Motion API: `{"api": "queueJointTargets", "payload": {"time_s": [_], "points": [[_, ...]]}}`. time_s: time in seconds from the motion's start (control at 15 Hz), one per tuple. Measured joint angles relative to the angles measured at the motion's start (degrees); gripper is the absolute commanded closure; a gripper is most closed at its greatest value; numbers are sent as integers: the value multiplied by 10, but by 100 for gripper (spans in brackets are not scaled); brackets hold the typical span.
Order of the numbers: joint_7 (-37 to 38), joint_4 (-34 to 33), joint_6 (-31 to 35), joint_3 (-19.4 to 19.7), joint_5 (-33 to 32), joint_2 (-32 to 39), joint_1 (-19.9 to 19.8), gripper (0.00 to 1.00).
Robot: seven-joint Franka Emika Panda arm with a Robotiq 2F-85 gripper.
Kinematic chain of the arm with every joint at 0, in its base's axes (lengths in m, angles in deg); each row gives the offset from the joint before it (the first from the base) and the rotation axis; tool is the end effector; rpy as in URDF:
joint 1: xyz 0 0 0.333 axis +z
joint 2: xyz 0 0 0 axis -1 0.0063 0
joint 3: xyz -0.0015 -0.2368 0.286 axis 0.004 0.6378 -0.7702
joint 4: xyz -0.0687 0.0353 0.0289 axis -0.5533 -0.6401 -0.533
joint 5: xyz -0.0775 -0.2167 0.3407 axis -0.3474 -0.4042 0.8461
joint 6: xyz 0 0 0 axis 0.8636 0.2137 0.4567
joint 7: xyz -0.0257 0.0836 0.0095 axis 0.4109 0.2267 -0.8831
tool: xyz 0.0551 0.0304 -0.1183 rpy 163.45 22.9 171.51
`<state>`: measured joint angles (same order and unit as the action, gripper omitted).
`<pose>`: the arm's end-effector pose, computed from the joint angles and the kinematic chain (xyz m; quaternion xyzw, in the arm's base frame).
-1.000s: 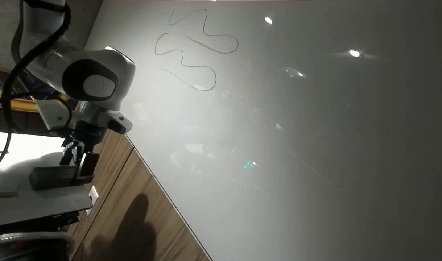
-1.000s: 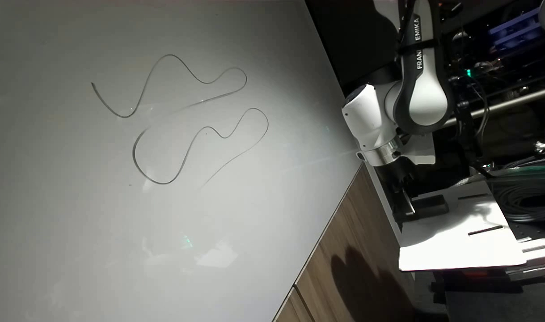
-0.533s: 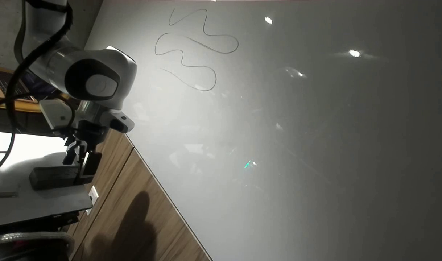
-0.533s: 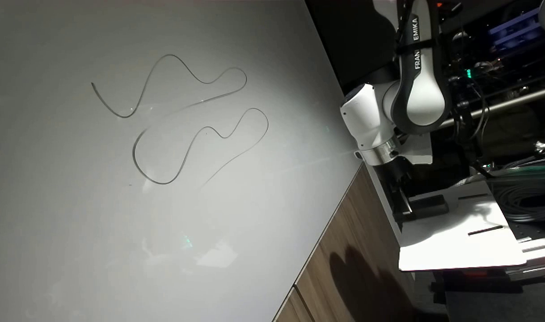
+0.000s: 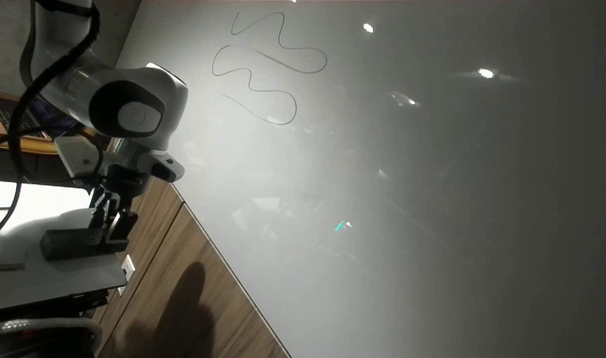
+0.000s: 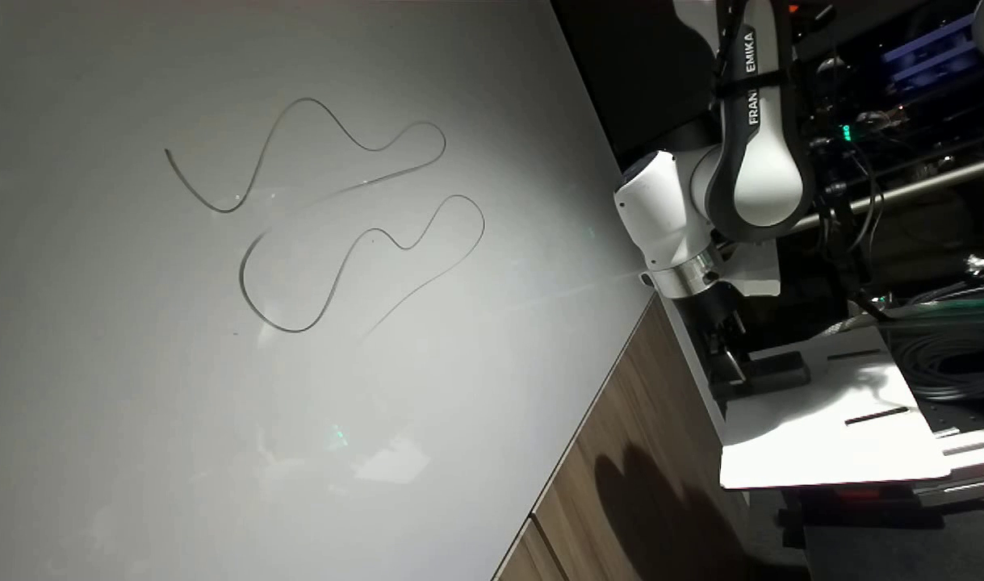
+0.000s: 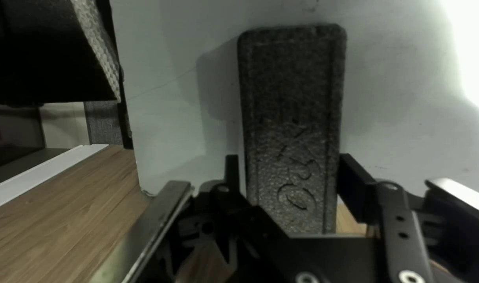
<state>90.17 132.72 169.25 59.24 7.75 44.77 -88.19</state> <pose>0.3929 0.0045 0.1964 0.9970 -0.0012 -0.0222 0.0747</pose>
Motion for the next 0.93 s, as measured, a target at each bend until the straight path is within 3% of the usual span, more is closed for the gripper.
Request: {"api": "queueJointTargets", "payload": {"time_s": [0.07, 0.6, 0.93], "points": [[0, 0, 0, 0, 0, 0, 0, 71], [0, -1, 0, 0, 0, -6, 1, 71], [19, -1, -12, -33, -37, -98, 21, 71]]}}
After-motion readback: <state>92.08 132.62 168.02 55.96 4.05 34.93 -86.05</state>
